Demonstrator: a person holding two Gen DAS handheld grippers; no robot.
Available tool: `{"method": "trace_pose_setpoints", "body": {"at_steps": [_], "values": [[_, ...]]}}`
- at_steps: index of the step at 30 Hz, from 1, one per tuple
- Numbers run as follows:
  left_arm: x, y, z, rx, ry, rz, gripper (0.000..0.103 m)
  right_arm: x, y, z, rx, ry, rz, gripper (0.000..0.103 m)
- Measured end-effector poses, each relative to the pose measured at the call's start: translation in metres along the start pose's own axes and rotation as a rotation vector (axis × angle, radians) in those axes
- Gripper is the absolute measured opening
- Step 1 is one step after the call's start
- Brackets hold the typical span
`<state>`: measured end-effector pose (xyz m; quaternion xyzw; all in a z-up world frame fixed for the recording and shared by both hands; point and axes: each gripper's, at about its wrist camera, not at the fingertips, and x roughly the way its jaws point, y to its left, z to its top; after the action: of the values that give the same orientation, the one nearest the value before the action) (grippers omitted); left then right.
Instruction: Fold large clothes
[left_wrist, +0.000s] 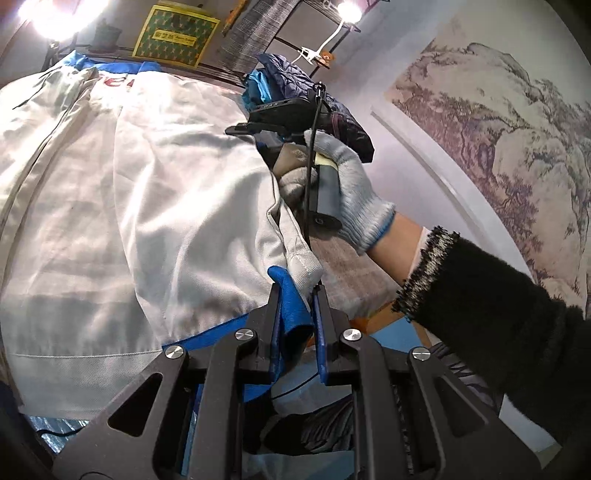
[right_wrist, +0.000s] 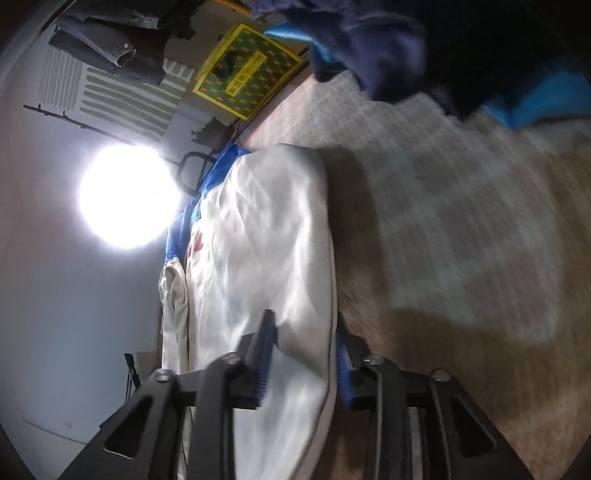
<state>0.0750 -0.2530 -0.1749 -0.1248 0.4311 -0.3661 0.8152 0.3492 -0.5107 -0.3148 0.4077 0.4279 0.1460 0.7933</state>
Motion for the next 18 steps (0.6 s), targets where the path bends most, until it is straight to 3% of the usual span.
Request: {"method": "trace_pose_setpoints", "body": {"at_steps": [1,2,8,13,18], "values": [[-0.001,0.002,0.001,-0.006,-0.003,-0.001,0.013,0.003,0.004,0.001,-0.003,0.003,0.000,0.007],[-0.003,0.005,0.001,-0.015,-0.007,-0.003,0.013,0.005,0.008,0.002,-0.011,0.001,-0.019,0.004],[-0.020,0.019,-0.001,-0.062,-0.031,-0.015,0.013,-0.006,0.063,-0.002,-0.158,-0.054,-0.182,0.001],[-0.034,0.034,-0.003,-0.118,-0.050,-0.033,0.013,-0.007,0.136,-0.020,-0.414,-0.108,-0.380,0.001],[-0.052,0.055,-0.009,-0.187,-0.075,-0.036,0.012,0.018,0.192,-0.035,-0.585,-0.118,-0.449,0.001]]}}
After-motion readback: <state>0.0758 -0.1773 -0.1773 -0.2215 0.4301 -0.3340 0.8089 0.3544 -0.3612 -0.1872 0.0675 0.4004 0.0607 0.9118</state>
